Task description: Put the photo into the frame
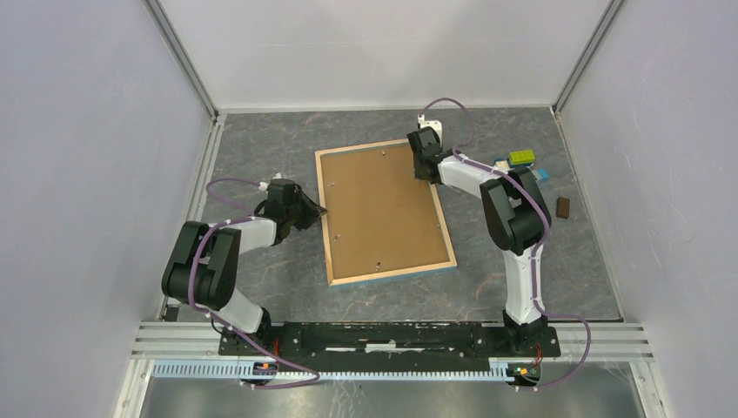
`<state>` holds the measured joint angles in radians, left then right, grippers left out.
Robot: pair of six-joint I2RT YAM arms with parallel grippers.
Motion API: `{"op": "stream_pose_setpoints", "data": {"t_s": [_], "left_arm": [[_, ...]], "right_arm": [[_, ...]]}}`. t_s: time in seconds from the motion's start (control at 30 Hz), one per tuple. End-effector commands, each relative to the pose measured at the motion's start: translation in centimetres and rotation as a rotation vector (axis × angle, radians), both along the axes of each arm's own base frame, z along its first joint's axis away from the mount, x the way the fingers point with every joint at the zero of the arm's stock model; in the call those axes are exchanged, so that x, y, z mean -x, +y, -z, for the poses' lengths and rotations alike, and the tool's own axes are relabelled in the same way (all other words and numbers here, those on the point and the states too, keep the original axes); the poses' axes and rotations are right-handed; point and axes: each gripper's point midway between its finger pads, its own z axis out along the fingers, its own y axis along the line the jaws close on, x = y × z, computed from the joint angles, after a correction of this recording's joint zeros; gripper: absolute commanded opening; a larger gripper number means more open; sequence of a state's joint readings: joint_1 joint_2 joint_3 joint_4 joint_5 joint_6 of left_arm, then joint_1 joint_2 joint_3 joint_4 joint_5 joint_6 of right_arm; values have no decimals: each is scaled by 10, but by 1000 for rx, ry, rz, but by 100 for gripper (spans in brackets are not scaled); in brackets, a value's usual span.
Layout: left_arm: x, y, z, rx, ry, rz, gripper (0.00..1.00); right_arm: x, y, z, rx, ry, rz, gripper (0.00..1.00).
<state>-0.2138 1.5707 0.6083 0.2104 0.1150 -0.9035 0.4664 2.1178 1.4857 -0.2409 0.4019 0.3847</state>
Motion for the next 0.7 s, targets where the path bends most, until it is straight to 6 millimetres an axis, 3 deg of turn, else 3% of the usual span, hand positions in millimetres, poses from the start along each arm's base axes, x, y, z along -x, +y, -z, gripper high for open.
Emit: {"op": "stream_pose_setpoints", "data": {"t_s": [0.0,0.23,0.5,0.6,0.67], "left_arm": [[18,-1,15,-19,74,18,12],[19,-1,15,-20,75,18,12],[18,-2,15,-19,78,20,12],[18,-2,16,-20,83,22,12],[17,-2,16,-21,86,23,12]], "right_arm": [[20,5,9,-6,67,-55,38],[19,3,12,0,70,-91,32],[10,-1,13,-23,49,-153,16],[11,6,13,-52,52,-181,19],[12,9,9,-66,43,-194,26]]}}
